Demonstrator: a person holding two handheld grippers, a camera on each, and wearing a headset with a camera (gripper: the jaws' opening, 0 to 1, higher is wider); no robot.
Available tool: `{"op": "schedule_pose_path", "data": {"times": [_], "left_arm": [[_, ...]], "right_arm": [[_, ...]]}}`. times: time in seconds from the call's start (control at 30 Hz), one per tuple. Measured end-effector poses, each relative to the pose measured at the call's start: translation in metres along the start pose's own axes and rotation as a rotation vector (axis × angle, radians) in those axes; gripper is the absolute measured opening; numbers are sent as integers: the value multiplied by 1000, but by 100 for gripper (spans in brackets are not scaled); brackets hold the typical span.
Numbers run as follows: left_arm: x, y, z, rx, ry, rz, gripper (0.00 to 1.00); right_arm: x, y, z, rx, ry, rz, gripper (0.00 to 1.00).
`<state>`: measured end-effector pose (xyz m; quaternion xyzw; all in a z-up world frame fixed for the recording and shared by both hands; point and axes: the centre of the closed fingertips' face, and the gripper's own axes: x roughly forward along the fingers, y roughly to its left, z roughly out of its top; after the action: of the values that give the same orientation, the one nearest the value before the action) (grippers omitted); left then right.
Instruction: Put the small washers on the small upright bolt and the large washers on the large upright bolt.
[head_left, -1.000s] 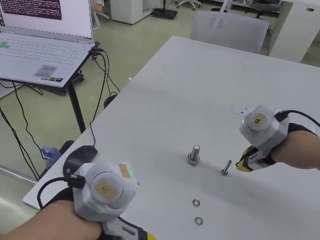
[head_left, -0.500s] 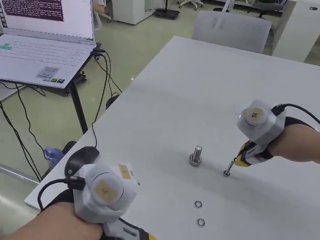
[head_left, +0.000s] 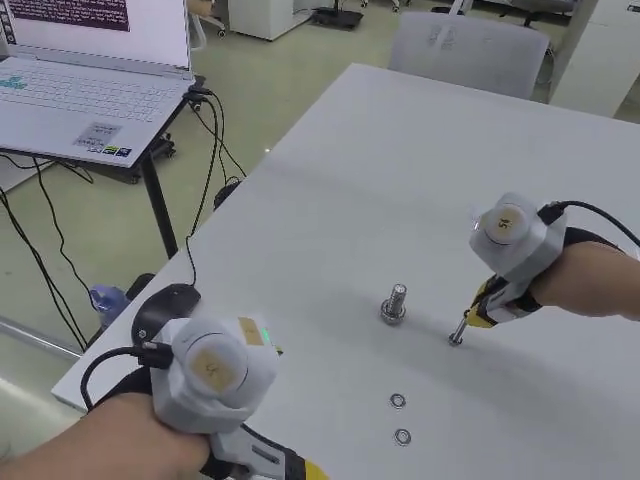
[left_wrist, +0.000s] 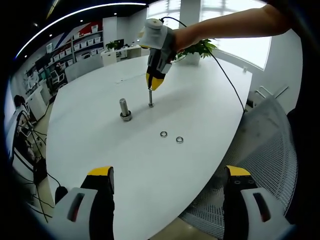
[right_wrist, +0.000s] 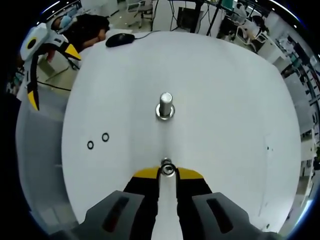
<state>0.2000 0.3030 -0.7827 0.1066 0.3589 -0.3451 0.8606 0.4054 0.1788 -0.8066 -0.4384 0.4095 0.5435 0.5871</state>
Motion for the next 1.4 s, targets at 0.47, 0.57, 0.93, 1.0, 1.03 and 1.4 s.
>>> {"op": "schedule_pose_path", "data": {"times": [0.47, 0.57, 0.93, 1.0, 1.03, 1.4], "left_arm": [[1, -2, -10, 3, 35, -10, 85], [0, -1, -12, 6, 43, -9, 84], [-1, 1, -14, 7, 54, -7, 81], [-2, 1, -15, 6, 49, -6, 81], [-2, 2, -15, 3, 49, -3, 81], [0, 1, -24, -10, 69, -10, 80]], "right_arm": [[4, -3, 0, -7, 5, -2, 13], [4, -3, -2, -10, 9, -4, 13], [11, -3, -4, -11, 20, 3, 13], [13, -4, -4, -10, 22, 5, 13], [13, -4, -4, -11, 21, 6, 13], [26, 0, -8, -30, 47, 17, 13]]}}
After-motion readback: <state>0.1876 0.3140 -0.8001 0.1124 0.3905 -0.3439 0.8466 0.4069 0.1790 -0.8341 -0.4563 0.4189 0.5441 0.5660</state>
